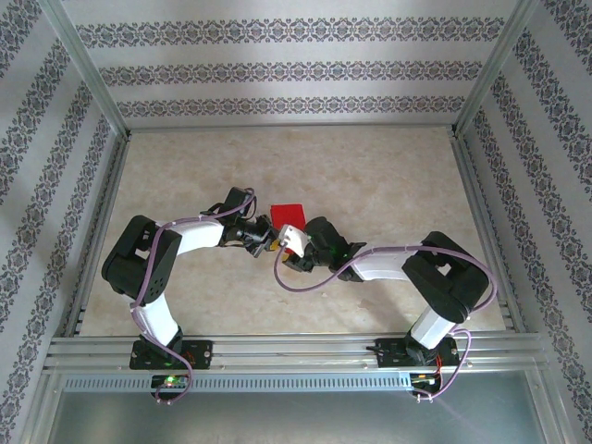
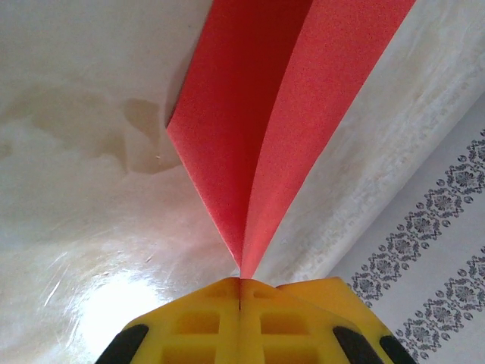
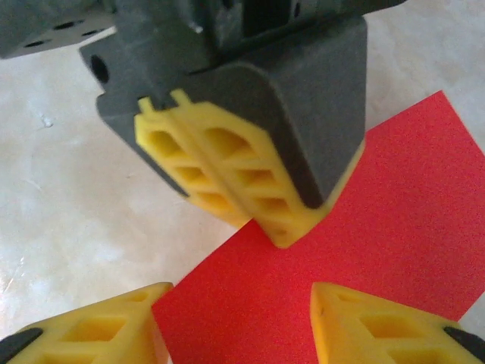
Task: Fold a paper plane with a square sheet of paper (pick it up from the middle)
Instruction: Third fold the triangle at the center of the table.
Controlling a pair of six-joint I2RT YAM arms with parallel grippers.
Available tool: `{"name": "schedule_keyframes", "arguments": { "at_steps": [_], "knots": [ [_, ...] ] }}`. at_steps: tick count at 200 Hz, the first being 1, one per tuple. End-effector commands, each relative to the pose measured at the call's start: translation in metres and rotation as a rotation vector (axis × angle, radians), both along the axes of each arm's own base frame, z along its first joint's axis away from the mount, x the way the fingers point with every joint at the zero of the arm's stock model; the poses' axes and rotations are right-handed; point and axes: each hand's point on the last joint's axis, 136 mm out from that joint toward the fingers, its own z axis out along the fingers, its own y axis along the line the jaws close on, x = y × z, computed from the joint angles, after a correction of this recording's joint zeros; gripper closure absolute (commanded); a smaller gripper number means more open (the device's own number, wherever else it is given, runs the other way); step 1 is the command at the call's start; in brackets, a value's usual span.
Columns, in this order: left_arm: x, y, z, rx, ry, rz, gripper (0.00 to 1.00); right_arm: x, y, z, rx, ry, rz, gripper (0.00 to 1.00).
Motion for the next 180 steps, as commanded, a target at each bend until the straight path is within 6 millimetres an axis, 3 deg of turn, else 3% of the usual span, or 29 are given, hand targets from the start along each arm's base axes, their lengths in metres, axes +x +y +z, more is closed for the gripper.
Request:
{"name": "schedule_keyframes", "arguments": {
  "at_steps": [1,29,64,82,112,133,158,180],
  "knots": [
    [-0.001,0.002,-0.002,-0.002,0.046,0.021,1.00,0.009,0.011,0.014,0.025,-0.065,0.008,0.54],
    [0.000,0.002,-0.001,-0.003,0.043,0.021,1.00,0.005,0.009,0.013,0.027,-0.055,0.012,0.63],
    [0.001,0.005,-0.001,0.005,0.037,0.022,1.00,-0.004,0.009,0.014,0.042,-0.012,0.033,0.82],
    [0.001,0.014,0.001,0.034,0.030,0.029,0.87,-0.007,0.009,0.013,0.053,0.025,0.039,0.87],
    [-0.003,0.049,0.004,0.151,-0.007,0.061,0.68,-0.016,0.011,0.012,0.091,0.115,0.048,0.90],
    [0.002,0.075,0.019,0.212,-0.092,0.085,0.62,-0.026,0.014,0.013,0.128,0.206,0.065,0.90],
    [0.018,0.073,0.049,0.207,-0.239,0.052,0.60,-0.032,0.018,0.012,0.171,0.309,0.054,0.90],
    [0.025,0.061,0.056,0.158,-0.287,0.020,0.60,-0.036,0.023,0.012,0.199,0.374,0.051,0.90]
  ]
}}
